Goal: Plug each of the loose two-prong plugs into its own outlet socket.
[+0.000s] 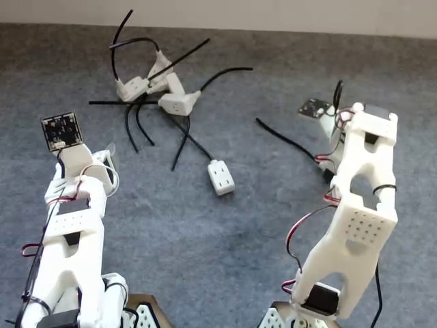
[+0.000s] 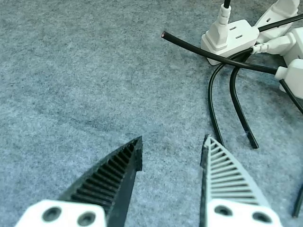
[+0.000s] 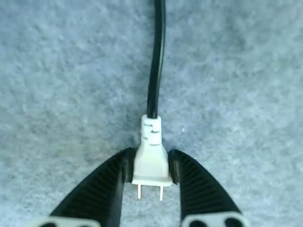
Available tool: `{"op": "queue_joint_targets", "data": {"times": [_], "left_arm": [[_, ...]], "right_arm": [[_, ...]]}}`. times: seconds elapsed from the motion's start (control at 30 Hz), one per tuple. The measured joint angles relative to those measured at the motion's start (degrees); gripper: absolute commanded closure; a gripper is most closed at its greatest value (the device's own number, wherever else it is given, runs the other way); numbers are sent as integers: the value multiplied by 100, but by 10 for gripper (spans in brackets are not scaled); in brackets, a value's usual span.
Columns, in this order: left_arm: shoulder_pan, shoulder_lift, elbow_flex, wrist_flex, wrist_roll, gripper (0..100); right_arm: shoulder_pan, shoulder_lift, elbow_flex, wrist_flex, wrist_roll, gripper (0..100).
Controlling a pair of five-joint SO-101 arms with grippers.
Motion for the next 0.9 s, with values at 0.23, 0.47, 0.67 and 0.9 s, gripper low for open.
{"op": "queue_joint_targets", "data": {"times": [0.23,0.47,0.67,0.9], "left_arm": [[0,0,0,0,0,787],[0,0,0,0,0,787],[0,0,0,0,0,787],[0,0,0,0,0,787]], "right_arm": [[-114,-730,229,-18,-554,992],[-431,-1512,246,26,-633,992],[-1152,-3147,246,26,-633,992],[-2321,-5530,273,35,-712,992]]}}
